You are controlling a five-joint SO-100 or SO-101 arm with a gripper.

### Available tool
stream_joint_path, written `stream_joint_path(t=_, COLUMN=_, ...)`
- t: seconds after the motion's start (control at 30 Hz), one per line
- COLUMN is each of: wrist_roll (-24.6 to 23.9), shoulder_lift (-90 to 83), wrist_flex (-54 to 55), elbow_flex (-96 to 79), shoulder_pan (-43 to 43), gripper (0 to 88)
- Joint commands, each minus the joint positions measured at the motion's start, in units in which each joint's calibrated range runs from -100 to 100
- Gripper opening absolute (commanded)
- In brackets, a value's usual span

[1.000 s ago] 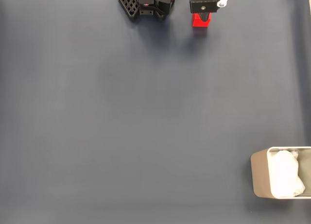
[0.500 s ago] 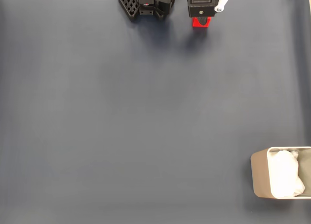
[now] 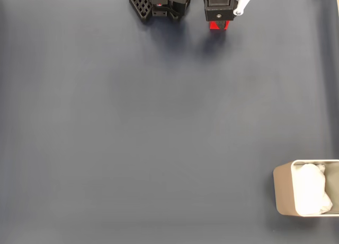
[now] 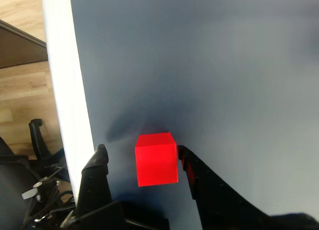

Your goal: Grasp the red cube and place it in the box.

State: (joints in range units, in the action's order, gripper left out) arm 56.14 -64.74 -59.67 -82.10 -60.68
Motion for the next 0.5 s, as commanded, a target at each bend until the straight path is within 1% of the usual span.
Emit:
stream_joint_path(t=0.0, wrist_roll=-0.4, shoulder_lift=0.6, wrist_flex=1.3, elbow_flex=0.0, shoulder_pan=-0.1, gripper=33.1)
stream_joint_path(t=0.17, wrist_roll=-0.8, shoulder_lift=0.6, wrist_flex=1.2, elbow_flex=-0.2, shoulder_pan=-0.5, gripper=31.4)
stream_joint_path(t=0.37, wrist_roll=-0.7, shoulder_lift=0.5, wrist_flex=0.6, elbow_flex=0.3, shoulder_pan=-0.5, gripper=19.6)
stream_joint_path(t=0.47, wrist_roll=-0.6, shoulder_lift=0.4, wrist_flex=0.6, elbow_flex=0.5, shoulder_pan=-0.5, gripper=17.8)
